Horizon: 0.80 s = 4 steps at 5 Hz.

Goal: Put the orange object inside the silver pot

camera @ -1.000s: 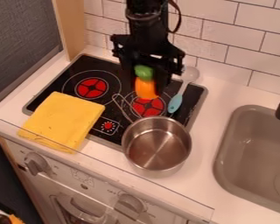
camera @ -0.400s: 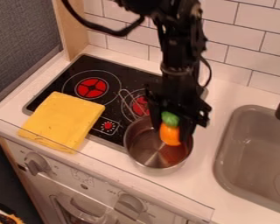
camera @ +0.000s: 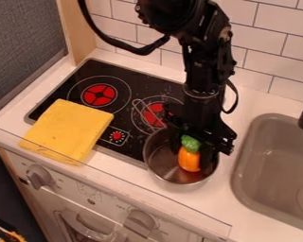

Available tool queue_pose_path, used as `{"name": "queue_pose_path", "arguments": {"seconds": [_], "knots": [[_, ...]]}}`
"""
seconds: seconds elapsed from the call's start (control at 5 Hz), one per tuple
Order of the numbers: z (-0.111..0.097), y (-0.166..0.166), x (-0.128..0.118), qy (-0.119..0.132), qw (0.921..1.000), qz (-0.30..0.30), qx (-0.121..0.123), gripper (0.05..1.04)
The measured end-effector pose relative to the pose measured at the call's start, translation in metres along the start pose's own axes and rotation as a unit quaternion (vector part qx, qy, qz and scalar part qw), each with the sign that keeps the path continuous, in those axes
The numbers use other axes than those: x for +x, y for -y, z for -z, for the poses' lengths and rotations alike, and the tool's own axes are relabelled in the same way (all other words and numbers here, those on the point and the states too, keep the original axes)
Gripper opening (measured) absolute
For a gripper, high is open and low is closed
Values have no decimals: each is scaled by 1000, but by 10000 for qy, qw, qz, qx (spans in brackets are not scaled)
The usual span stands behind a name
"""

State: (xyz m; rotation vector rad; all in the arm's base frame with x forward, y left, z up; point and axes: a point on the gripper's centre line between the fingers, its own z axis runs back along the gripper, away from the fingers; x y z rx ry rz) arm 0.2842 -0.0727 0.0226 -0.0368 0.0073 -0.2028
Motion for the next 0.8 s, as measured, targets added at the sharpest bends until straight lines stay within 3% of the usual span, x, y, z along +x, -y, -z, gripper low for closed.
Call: {"name": "queue_pose_path", "arguments": {"seconds": [0.2,0.6,0.8], "knots": [[-5,-2,-3,46,10000,-12,45,998],[-48,-11,-15,425,9977,-433,291,1001],[-58,-14,-20,476,9967,-581,300,1001]]}}
